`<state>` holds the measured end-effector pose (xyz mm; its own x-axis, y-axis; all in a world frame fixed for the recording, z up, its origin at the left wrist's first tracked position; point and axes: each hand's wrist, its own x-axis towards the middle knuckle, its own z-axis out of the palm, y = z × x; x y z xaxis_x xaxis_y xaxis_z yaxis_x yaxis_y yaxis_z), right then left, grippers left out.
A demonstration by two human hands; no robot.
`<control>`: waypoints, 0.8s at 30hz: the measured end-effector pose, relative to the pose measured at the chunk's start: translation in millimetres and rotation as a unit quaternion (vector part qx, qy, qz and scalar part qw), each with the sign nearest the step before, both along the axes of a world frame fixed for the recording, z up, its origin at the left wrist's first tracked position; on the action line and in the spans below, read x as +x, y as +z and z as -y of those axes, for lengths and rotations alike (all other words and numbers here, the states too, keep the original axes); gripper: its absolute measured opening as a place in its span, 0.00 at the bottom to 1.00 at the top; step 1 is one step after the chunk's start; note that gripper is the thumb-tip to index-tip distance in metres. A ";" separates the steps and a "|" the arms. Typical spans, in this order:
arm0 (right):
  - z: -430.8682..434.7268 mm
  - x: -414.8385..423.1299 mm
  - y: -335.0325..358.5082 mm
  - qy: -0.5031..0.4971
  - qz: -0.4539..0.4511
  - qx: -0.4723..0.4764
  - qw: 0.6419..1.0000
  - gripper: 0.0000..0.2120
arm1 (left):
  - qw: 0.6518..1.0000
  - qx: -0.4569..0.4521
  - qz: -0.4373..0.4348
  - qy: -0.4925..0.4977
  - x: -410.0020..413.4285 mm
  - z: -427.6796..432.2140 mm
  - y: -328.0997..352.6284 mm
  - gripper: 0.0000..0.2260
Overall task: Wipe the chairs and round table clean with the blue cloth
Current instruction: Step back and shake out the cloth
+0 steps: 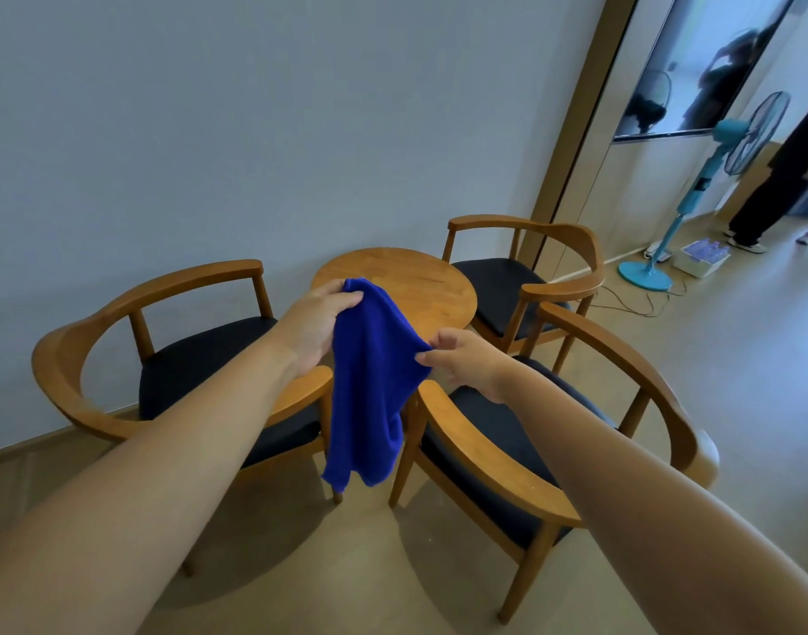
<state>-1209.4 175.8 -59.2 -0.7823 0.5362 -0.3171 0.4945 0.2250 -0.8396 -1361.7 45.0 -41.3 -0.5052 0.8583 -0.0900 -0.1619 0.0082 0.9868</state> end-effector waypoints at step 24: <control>-2.1 21.0 -5.0 -0.123 -0.119 0.027 0.985 0.16 | 0.933 -0.208 -0.087 -0.280 -14.0 -27.0 -29.5 0.21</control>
